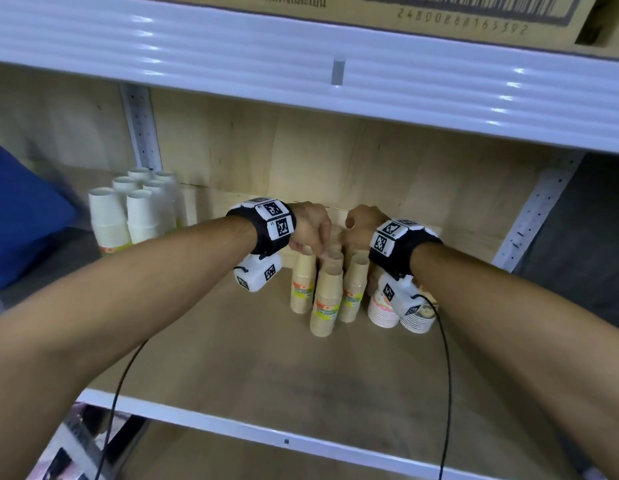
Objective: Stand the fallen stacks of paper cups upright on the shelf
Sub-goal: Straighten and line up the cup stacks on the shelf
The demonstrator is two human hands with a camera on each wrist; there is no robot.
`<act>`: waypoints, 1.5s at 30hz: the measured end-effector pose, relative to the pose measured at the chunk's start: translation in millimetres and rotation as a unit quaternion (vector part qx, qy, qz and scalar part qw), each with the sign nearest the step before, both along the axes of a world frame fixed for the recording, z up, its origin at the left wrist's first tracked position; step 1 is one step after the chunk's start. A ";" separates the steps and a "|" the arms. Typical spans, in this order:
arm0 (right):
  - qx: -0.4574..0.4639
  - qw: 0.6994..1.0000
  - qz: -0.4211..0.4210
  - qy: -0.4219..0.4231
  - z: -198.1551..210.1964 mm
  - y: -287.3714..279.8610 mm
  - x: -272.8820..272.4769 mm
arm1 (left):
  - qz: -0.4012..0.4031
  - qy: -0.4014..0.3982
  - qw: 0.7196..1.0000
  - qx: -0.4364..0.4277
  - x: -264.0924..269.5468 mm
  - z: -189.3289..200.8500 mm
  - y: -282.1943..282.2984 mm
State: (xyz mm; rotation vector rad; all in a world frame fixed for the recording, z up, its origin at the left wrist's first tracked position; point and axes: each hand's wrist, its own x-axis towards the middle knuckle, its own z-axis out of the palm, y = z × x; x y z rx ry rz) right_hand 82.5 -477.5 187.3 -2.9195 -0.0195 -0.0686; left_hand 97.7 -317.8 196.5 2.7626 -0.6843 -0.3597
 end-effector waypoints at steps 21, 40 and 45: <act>0.040 0.975 0.213 -0.058 44.1 222.8 -4.1 | 0.214 -0.172 0.959 0.074 -33.8 85.9 250.3; 0.132 0.962 0.230 -0.069 10.7 316.8 3.8 | 0.270 -0.144 0.952 0.001 -36.4 28.2 308.5; 0.121 0.966 0.221 -0.055 7.8 314.3 9.1 | 0.251 -0.119 0.960 -0.030 -34.0 23.6 310.5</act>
